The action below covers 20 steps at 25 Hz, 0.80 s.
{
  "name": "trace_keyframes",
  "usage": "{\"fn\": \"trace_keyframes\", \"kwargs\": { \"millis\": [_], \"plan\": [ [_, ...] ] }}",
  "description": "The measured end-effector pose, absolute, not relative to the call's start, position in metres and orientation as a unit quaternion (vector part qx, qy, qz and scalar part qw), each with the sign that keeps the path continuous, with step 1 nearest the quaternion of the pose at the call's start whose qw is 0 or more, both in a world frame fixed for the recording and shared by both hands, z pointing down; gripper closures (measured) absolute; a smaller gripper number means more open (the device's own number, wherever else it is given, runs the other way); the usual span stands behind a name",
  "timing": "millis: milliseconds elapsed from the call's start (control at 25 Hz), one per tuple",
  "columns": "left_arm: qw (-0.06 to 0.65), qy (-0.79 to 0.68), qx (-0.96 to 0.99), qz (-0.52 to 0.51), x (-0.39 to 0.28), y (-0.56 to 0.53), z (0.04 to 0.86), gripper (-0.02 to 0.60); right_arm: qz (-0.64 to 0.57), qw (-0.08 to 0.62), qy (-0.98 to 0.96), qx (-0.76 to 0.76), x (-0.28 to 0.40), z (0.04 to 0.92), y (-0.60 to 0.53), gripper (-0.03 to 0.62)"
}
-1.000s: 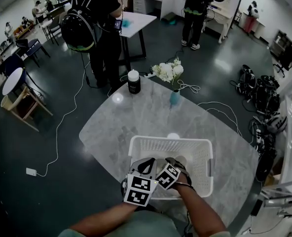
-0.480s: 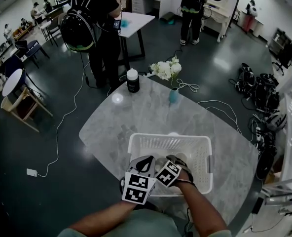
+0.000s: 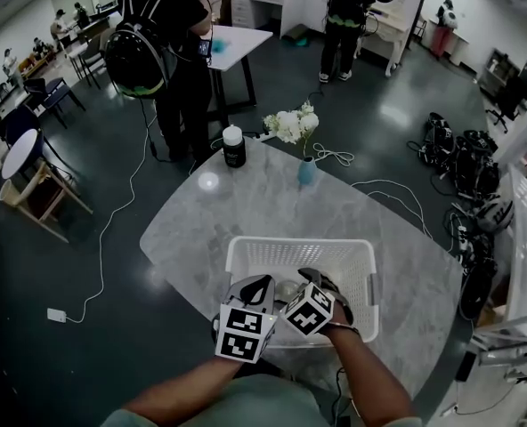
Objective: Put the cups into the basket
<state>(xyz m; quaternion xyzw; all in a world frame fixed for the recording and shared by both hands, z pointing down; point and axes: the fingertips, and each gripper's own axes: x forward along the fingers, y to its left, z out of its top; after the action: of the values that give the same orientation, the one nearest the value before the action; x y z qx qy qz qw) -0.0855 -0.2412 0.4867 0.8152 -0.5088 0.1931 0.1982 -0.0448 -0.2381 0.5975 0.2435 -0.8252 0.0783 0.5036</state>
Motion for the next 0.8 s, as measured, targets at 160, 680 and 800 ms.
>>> {"fn": "trace_keyframes", "kwargs": {
  "millis": [160,680,800],
  "plan": [
    [0.190,-0.510,0.817,0.192,-0.082,-0.239,0.482,0.583,0.077,0.483,-0.831,0.264,-0.040,0.576,-0.238,0.198],
    [0.168,-0.515,0.822,0.177,-0.059,-0.198,0.465,0.583,0.085,0.406,-0.848,0.331,-0.012,0.512,-0.192,0.201],
    [0.165,-0.517,0.821,0.174,-0.055,-0.182,0.463,0.581,0.092,0.375,-0.854,0.348,-0.006,0.500,-0.171,0.201]
  ]
}}
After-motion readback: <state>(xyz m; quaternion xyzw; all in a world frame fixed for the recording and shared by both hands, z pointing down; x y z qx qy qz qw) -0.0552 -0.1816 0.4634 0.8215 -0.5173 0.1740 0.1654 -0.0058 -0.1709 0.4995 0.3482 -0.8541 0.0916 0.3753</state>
